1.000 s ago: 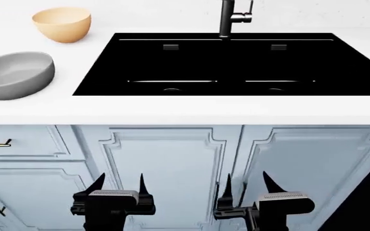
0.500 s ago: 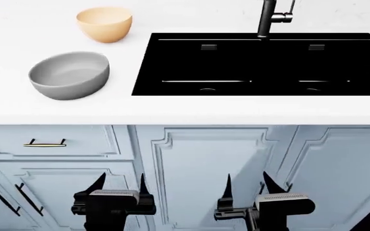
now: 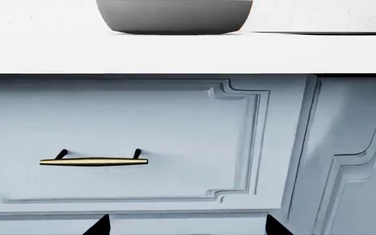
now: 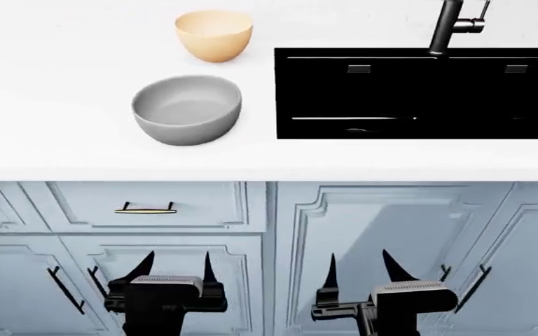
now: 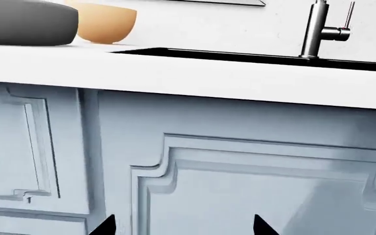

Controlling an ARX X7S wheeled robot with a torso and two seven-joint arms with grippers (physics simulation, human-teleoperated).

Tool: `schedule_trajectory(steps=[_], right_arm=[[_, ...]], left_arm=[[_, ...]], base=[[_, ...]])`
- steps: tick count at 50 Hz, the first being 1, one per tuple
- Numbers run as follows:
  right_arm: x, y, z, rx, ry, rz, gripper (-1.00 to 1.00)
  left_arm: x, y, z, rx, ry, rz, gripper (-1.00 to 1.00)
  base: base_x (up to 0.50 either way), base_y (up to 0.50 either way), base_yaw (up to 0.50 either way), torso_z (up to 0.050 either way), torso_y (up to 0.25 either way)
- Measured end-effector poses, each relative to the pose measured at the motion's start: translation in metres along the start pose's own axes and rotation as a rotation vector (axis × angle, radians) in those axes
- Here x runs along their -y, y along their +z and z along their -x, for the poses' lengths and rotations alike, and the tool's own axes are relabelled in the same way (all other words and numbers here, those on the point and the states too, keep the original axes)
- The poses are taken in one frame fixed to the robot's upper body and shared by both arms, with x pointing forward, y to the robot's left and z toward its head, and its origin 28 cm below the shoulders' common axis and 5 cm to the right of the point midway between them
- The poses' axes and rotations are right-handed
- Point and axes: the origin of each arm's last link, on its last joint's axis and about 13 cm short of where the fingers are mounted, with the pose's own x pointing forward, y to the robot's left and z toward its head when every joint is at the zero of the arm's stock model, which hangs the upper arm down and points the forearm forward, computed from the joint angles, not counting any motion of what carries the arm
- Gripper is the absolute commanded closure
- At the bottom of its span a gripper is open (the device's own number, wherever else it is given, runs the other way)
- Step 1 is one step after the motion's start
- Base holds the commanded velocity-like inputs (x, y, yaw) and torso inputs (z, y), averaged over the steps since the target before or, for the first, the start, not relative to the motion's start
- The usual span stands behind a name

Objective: Stack the bowls in the sink.

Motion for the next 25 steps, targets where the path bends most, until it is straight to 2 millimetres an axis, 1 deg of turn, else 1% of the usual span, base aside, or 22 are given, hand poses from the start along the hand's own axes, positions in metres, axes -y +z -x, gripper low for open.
schedule_trajectory(steps=[25], right_arm=[[0.0002,0.0000,-0.0002,0.000,0.001,-0.003,-1.00]], left_arm=[[0.0002,0.0003,-0.0002,-0.003,0.001,0.004,-1.00]], base=[[0.00,0.50,0.00,0.000,0.000]])
